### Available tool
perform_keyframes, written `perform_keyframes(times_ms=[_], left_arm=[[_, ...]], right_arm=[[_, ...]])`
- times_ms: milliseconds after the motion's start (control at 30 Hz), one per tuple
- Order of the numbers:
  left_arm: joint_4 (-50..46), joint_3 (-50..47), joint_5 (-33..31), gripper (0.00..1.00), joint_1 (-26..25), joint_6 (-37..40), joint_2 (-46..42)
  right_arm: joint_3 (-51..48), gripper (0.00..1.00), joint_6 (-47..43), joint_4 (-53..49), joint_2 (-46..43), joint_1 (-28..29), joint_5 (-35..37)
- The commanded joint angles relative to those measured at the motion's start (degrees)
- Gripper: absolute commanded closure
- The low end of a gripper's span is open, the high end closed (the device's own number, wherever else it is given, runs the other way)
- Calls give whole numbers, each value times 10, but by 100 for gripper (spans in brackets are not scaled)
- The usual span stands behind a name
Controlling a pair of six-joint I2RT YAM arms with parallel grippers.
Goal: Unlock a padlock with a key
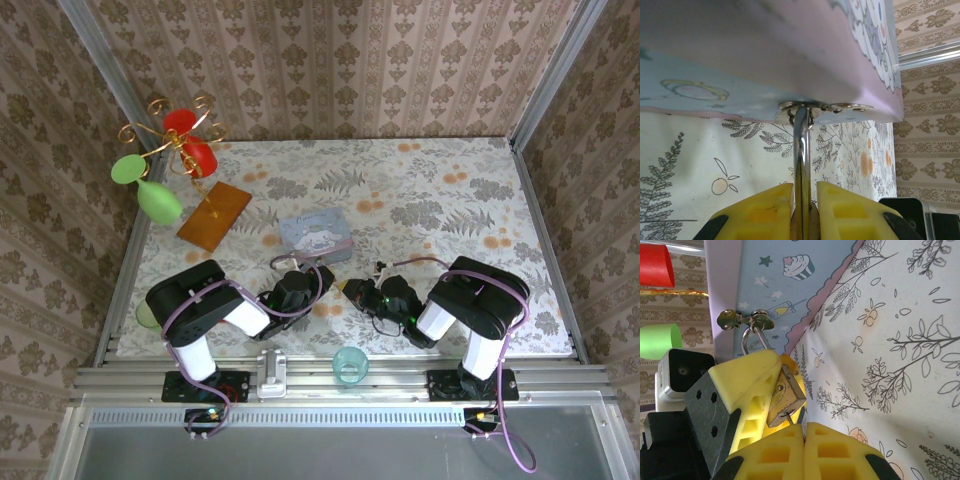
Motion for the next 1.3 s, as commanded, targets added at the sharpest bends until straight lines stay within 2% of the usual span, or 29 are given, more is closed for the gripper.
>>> perform_keyframes(times_ms=[0, 700, 900, 1000, 1200, 1267], left_arm=[[37, 5, 17, 99, -11, -28, -1], [40, 28, 24, 99, -3, -46, -9], [28, 28, 20, 99, -5, -52, -29], [37, 30, 21, 99, -6, -61, -28], [37, 38, 19, 100, -8, -62, -27], [33, 37, 14, 100, -10, -60, -30]], right_arm=[[11, 100, 10, 25, -8, 3, 55], [10, 100, -15, 25, -51, 39, 120], [-14, 100, 1, 26, -47, 53, 201], [1, 100, 1, 25, -41, 59, 206], [36, 100, 24, 26, -14, 99, 242], [38, 100, 47, 26, -4, 119, 274]])
